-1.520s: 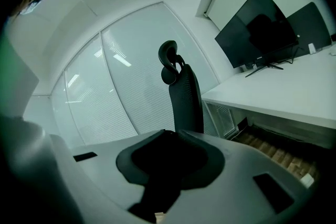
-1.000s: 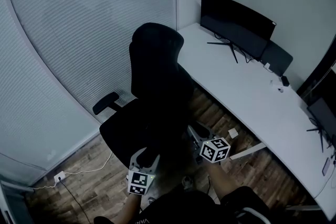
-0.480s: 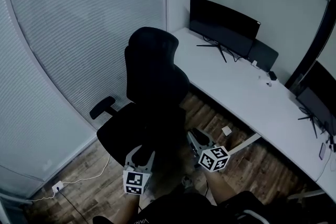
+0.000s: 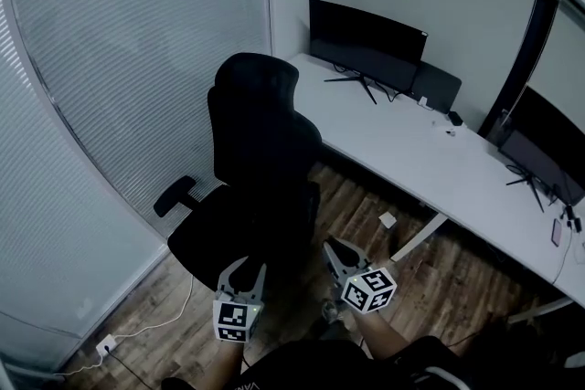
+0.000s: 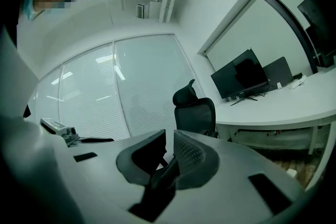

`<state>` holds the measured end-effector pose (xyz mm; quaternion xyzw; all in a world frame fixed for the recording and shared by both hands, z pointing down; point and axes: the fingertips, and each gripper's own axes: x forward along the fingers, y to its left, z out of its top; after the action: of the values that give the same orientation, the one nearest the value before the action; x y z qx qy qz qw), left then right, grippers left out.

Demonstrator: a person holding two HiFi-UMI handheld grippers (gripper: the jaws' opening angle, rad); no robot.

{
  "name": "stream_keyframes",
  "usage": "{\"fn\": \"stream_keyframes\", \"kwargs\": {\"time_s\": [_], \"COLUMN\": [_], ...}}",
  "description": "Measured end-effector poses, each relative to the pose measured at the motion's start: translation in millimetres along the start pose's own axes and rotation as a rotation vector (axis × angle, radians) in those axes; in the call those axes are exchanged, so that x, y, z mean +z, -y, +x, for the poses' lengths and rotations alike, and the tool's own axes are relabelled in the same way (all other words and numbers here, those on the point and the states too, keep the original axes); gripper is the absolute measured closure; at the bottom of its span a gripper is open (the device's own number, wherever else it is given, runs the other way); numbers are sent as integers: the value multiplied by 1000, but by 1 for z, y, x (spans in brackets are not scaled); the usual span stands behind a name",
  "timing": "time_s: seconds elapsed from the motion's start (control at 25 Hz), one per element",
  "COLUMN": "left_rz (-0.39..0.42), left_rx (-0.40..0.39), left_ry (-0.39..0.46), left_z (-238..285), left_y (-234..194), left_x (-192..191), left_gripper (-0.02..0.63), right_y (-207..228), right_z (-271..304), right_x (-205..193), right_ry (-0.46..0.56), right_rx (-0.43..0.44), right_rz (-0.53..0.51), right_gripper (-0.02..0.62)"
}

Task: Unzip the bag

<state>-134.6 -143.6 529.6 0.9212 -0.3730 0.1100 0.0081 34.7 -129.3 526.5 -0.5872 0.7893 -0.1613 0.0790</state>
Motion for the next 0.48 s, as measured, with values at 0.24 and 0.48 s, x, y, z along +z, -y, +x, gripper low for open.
{"fn": "stream_keyframes", "kwargs": {"time_s": [0.24, 0.48], "left_rz": [-19, -14], "left_rx": [-45, -59], "left_ry": [-2, 13], "left_z": [-25, -43], "left_y": [3, 3], "left_x": [0, -9], "left_gripper": [507, 537], "right_y": [-29, -51], "right_z": [-20, -37], "right_x": [-15, -27], "right_ry": [1, -1], "right_rx": [-13, -29], "right_rz": [-13, -39], "right_gripper": [537, 541]}}
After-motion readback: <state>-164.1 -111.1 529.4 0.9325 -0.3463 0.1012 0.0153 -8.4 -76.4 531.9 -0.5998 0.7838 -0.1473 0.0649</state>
